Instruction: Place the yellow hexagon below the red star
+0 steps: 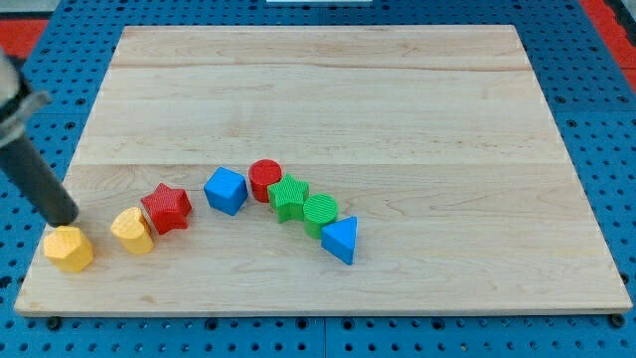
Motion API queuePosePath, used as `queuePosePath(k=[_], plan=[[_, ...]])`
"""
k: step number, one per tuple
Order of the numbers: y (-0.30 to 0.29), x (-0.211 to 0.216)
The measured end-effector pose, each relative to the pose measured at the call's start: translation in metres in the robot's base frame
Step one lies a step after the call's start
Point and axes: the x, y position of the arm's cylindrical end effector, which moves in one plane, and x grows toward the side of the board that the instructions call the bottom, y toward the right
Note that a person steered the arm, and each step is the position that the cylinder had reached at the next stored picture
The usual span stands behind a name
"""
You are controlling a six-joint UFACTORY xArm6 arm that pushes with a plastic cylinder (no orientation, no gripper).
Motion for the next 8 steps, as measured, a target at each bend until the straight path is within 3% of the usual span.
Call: queuePosePath(k=[2,3,5,6,8], plan=[[0.026,0.040],[-0.018,0.040],[0.001,0.063],[-0.020,0.073],[0.064,0.075]])
